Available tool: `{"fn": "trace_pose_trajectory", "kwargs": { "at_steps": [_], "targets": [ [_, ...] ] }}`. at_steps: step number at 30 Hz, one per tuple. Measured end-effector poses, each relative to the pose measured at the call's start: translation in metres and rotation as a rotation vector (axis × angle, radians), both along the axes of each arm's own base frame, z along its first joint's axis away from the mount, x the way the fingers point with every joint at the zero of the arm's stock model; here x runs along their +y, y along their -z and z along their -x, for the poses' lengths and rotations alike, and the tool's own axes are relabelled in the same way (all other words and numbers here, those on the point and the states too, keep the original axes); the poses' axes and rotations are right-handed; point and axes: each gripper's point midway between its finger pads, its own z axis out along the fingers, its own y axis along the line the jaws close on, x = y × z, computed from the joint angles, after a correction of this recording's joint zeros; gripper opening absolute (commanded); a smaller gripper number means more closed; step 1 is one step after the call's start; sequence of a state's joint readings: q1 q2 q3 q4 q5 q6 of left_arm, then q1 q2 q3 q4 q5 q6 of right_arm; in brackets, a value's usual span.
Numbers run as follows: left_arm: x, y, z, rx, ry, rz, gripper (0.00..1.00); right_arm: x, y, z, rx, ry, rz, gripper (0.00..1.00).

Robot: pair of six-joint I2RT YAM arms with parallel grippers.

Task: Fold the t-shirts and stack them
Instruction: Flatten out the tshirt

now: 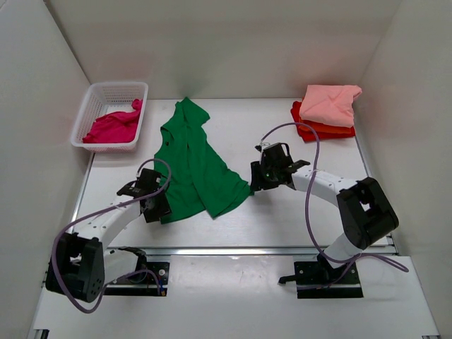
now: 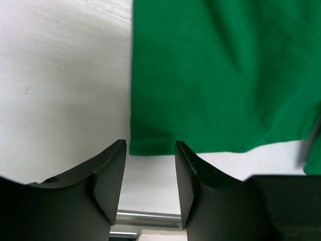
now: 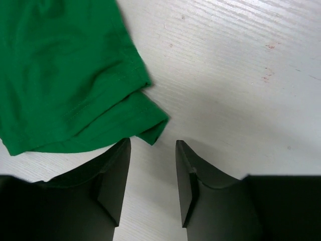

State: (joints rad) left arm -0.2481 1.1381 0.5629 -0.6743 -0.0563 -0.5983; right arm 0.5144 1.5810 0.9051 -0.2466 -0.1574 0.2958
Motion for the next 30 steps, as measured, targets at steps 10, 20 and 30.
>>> {"fn": "trace_pose_trajectory", "kwargs": {
  "at_steps": [10, 20, 30],
  "targets": [
    [-0.01, 0.012, -0.005, -0.047, 0.009, 0.02, 0.0, -0.003, 0.017, 0.0, 0.018, -0.003, 0.045, 0.63],
    [-0.003, -0.027, -0.021, -0.19, -0.018, 0.052, 0.0, 0.004, 0.024, 0.002, 0.027, -0.064, 0.021, 0.0],
    [0.004, -0.1, -0.056, -0.344, -0.009, 0.04, 0.0, -0.007, -0.007, -0.008, -0.064, -0.032, 0.026, 0.37]
  ]
}}
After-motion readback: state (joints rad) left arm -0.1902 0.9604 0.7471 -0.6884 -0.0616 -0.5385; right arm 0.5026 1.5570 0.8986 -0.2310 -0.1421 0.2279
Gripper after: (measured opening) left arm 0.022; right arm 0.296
